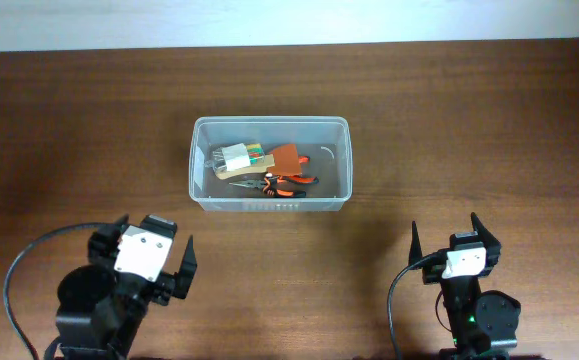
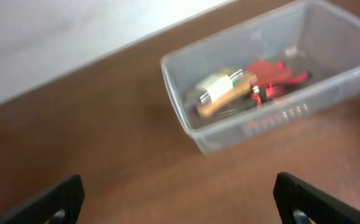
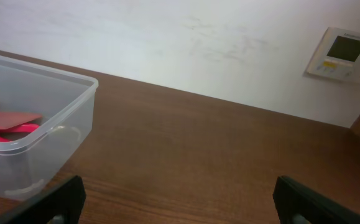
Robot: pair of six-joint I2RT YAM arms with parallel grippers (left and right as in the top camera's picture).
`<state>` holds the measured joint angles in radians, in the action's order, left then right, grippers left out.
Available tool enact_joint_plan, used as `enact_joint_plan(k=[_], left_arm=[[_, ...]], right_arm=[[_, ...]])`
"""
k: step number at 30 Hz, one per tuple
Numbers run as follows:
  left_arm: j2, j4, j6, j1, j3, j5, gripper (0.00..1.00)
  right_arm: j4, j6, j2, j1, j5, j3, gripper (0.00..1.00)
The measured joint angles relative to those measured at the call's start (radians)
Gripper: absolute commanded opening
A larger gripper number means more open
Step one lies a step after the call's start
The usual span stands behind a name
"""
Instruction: Pack container
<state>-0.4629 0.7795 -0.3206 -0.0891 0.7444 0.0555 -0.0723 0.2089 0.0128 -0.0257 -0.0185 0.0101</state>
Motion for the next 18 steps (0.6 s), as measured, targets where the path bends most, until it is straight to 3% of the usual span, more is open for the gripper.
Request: enact_joint_plan(k=[4, 11, 14, 18], left_arm=[[0.097, 0.045, 0.003, -0.008, -0.035, 0.013, 0.99], [0.376, -0.001, 0.057, -0.014, -0.248, 0.024, 0.99], [0.434, -0.106, 0.068, -0.014, -0.356, 0.018, 0.99], [0.446, -0.378, 0.078, -0.014, -0.478, -0.030, 0.99]], right_arm=[[0.000, 0.000, 0.000, 0.000, 0.000, 0.000, 0.99], [0.000, 0.000, 0.000, 0.000, 0.000, 0.000, 0.99], [0.000, 0.000, 0.000, 0.000, 0.000, 0.000, 0.98], [0.000, 0.000, 0.000, 0.000, 0.000, 0.000, 0.99]])
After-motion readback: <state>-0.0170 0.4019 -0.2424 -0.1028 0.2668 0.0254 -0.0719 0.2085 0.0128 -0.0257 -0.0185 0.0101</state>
